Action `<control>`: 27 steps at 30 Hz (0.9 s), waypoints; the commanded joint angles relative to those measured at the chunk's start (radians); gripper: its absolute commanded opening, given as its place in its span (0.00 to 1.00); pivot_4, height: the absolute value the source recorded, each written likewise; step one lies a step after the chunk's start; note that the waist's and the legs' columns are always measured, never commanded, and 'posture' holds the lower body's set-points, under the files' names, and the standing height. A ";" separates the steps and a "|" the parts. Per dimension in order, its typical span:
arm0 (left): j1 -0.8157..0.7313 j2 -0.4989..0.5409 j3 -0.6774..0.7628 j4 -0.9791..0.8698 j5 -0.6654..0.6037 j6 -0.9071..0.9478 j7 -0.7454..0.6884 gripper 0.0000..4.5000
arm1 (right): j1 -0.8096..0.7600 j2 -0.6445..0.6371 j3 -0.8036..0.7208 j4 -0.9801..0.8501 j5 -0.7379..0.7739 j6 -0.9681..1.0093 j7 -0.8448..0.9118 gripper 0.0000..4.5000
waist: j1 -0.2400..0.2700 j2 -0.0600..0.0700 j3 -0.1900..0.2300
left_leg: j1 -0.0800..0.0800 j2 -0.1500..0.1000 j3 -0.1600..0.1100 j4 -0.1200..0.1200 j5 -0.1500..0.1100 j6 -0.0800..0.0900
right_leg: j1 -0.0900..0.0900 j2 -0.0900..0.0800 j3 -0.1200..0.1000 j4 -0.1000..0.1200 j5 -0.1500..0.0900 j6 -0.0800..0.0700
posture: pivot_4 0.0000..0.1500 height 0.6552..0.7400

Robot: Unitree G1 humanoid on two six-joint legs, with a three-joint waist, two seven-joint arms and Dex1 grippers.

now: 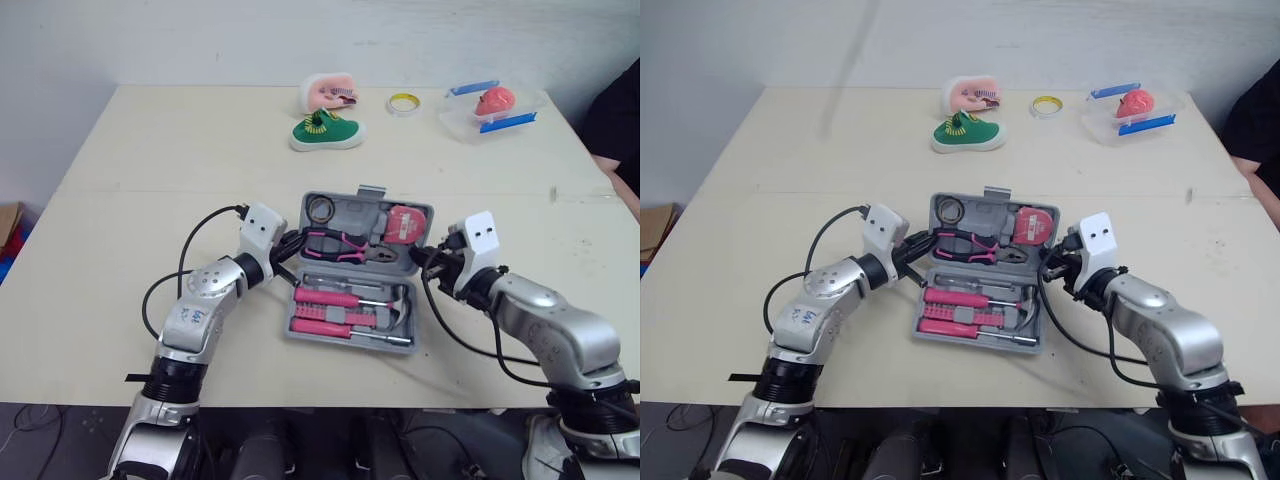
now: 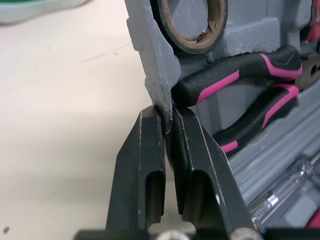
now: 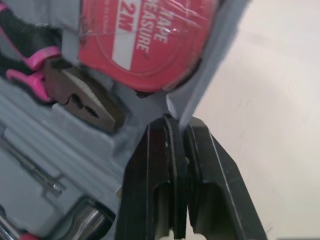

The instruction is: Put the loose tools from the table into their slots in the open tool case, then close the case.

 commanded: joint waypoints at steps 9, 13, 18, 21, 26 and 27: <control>0.098 0.088 0.017 0.174 0.147 -0.571 -0.017 0.00 | 0.154 -0.071 0.041 0.263 -0.567 -0.733 -0.039 0.00 | -0.003 0.000 0.000 | 0.002 0.001 0.001 0.000 0.000 0.001 | 0.000 -0.001 0.002 0.001 0.001 0.000 | 1.00 1.00; 0.128 0.104 0.015 0.203 0.137 -0.653 -0.047 0.00 | 0.196 -0.049 0.028 0.323 -0.589 -0.800 -0.052 0.00 | -0.003 0.000 0.000 | 0.003 0.001 0.002 0.001 0.000 0.000 | 0.002 -0.001 0.003 0.001 0.001 -0.001 | 1.00 1.00; 0.167 0.119 0.033 0.202 0.103 -0.724 -0.080 0.34 | 0.234 -0.071 0.003 0.312 -0.646 -0.949 -0.094 0.18 | 0.000 0.001 0.000 | 0.005 0.001 0.000 0.000 -0.001 0.000 | 0.003 -0.001 0.005 0.001 0.000 -0.001 | 1.00 1.00; 0.199 0.153 0.061 0.202 0.111 -0.768 -0.084 0.66 | 0.265 -0.100 -0.038 0.295 -0.729 -1.029 -0.146 0.50 | 0.002 0.000 0.000 | 0.004 0.001 -0.002 0.001 -0.001 0.000 | 0.004 -0.003 0.005 0.000 0.000 -0.001 | 1.00 1.00; 0.281 0.282 0.140 0.259 0.107 -0.812 -0.126 1.00 | 0.406 -0.175 -0.162 0.308 -0.826 -1.114 -0.220 1.00 | -0.002 0.001 0.000 | 0.004 0.001 -0.002 -0.001 -0.002 -0.002 | 0.004 -0.003 0.006 0.000 0.000 -0.002 | 1.00 1.00; 0.293 0.305 0.153 0.276 0.102 -0.814 -0.136 1.00 | 0.436 -0.187 -0.175 0.320 -0.820 -1.124 -0.213 1.00 | -0.004 0.001 0.000 | 0.004 0.001 -0.002 -0.001 -0.002 -0.002 | 0.004 -0.002 0.006 0.000 0.000 -0.002 | 1.00 1.00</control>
